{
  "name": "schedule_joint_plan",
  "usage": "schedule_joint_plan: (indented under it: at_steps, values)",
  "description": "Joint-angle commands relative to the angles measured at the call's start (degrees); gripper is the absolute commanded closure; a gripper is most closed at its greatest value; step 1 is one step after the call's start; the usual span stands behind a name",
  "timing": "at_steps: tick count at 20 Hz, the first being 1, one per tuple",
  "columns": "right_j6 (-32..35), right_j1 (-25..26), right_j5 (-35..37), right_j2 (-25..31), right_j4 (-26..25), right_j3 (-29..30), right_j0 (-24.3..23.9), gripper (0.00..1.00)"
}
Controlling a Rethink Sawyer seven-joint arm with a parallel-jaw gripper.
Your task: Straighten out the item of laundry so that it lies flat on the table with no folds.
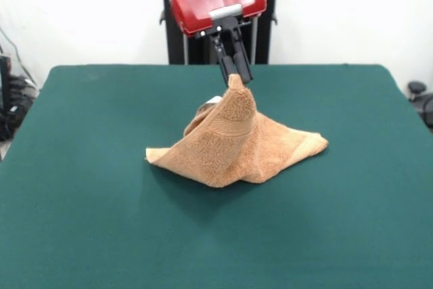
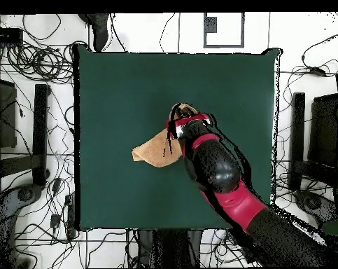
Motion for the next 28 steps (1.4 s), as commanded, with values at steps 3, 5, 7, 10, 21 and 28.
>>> schedule_joint_plan:
  at_steps: [3, 5, 7, 10, 21, 28]
  values:
    - [27.8, 5.2, -5.1, 0.2, -8.6, -4.4, 0.3, 1.0]
    - [28.2, 4.5, -3.9, 0.2, -9.2, -5.3, 1.3, 1.0]
    - [28.1, 5.3, -2.9, 0.0, -10.6, -6.6, 1.9, 1.0]
    - [29.1, 10.4, -4.8, 0.7, -16.5, -8.2, 1.9, 1.0]
    - [41.1, 16.2, -19.3, 0.7, -27.3, -6.6, 8.7, 1.0]
    - [45.6, 17.6, -24.9, -0.2, -26.7, -7.8, 16.5, 1.0]
